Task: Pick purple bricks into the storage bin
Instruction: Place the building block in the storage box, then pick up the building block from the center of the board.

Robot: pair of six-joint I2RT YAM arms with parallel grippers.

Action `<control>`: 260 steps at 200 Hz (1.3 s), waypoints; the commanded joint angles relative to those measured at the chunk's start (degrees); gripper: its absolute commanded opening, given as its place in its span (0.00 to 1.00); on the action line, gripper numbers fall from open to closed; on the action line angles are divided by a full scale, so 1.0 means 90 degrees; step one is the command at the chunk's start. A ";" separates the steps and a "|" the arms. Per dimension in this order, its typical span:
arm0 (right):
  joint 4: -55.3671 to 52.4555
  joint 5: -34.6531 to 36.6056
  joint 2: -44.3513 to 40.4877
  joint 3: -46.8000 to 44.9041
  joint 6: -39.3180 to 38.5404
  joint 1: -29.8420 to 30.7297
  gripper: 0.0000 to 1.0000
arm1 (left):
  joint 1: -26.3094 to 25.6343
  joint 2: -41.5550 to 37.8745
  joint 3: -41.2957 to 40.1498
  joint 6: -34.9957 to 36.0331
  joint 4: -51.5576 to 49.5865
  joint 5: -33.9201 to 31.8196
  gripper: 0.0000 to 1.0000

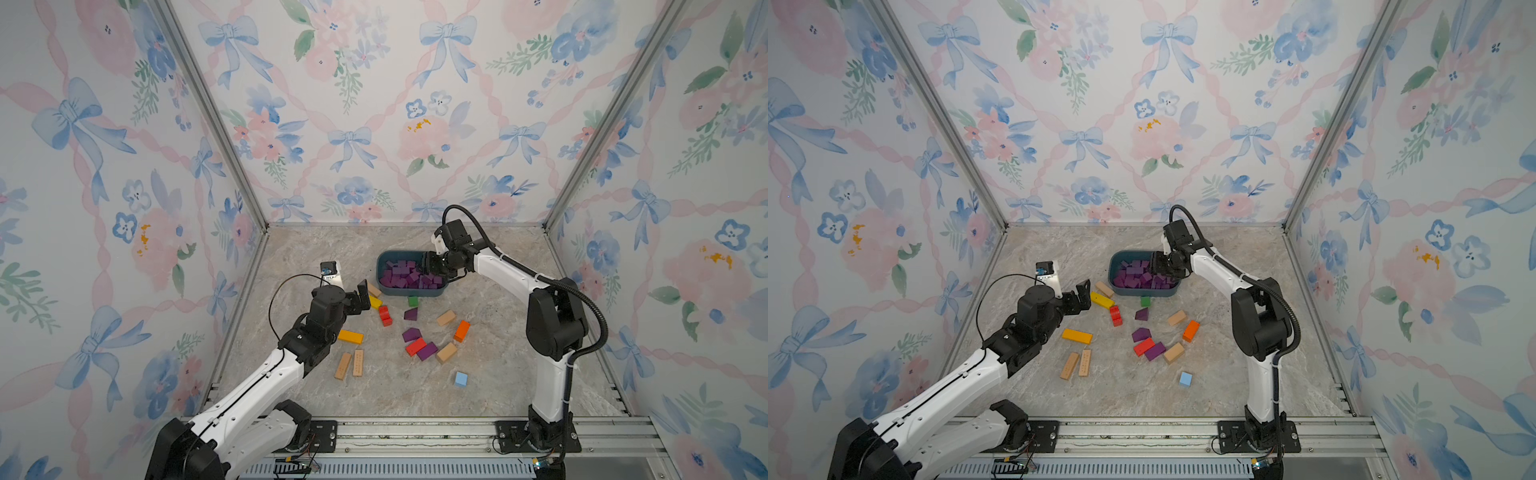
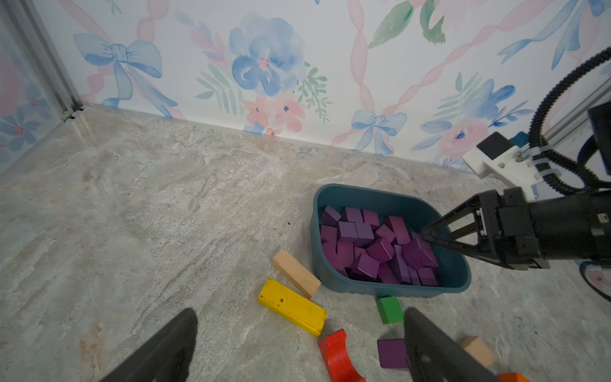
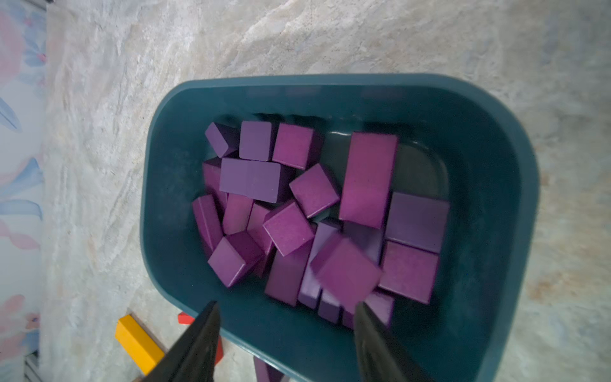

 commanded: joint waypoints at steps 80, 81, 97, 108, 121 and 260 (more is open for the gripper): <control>0.0550 0.0226 -0.1919 -0.1580 -0.0263 0.0166 0.79 | -0.0045 0.0745 0.0531 0.0384 -0.0157 0.1449 0.98; 0.0547 0.0216 -0.1934 -0.1594 -0.0268 0.0161 0.79 | -0.0047 0.0761 0.0536 0.0395 -0.0170 0.1454 0.98; 0.0441 0.0245 -0.2149 -0.1839 -0.0349 0.0106 0.79 | -0.0186 0.0918 0.0629 0.0544 -0.0323 0.1319 0.98; 0.0387 0.0331 -0.2345 -0.2055 -0.0408 0.0051 0.79 | -0.0267 0.0988 0.0654 0.0599 -0.0371 0.1185 0.98; 0.0370 0.0430 -0.2614 -0.2313 -0.0492 -0.0008 0.79 | -0.0316 0.1099 0.0681 0.0627 -0.0387 0.1186 0.98; 0.0537 -0.0406 -0.4951 -0.3976 -0.0516 -0.0466 0.83 | -0.0957 0.2508 0.0946 0.1145 -0.0813 0.1675 0.95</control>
